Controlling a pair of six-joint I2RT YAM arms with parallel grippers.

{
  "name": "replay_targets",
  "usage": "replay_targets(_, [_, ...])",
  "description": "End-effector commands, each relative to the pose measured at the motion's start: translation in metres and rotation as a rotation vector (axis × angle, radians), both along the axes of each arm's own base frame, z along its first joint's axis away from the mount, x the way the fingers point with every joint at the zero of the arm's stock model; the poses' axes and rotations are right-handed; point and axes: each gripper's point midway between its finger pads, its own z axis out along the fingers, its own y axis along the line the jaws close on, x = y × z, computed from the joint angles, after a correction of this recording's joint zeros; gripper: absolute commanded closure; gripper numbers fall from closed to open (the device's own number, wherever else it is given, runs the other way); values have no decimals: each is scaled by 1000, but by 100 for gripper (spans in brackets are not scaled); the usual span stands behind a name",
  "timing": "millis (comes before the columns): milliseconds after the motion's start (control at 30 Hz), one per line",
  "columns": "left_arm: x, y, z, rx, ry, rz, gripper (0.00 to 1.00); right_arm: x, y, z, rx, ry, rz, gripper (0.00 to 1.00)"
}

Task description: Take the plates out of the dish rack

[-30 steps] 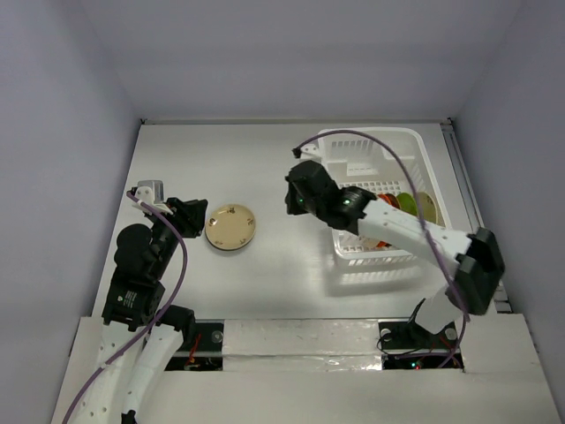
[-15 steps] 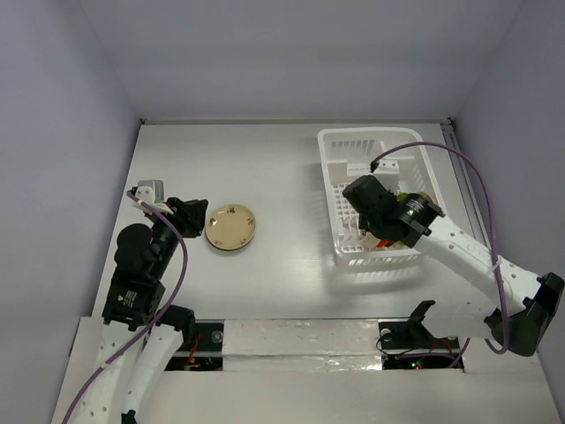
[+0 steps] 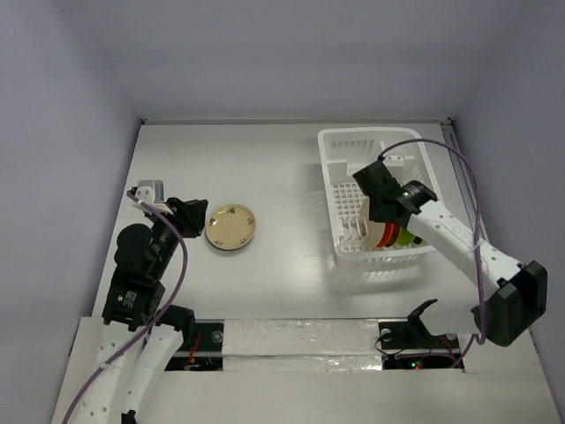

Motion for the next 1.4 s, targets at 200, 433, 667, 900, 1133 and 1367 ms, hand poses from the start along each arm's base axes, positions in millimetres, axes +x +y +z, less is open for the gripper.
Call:
replay_targets(200, [-2,-2,25,-18,-80,-14,77,22,3,-15,-20,10,31,64])
replay_targets(433, [-2,-2,24,-17,-75,-14,77,33,-12,-12,-129,15,-17,89])
replay_targets(667, [-1,-3,25,-19,-78,-20,77,33,-28,19,-219,-19,-19,100])
replay_targets(900, [0,-4,25,-16,-79,-24,76,40,-15,32,-310,-31,-1,100])
replay_targets(1133, [-2,-4,26,-17,-83,-24,76,45,-2,36,-375,-27,21,100])
replay_targets(1367, [-2,-4,26,-19,-83,-23,76,43,-1,84,-321,-147,-17,100])
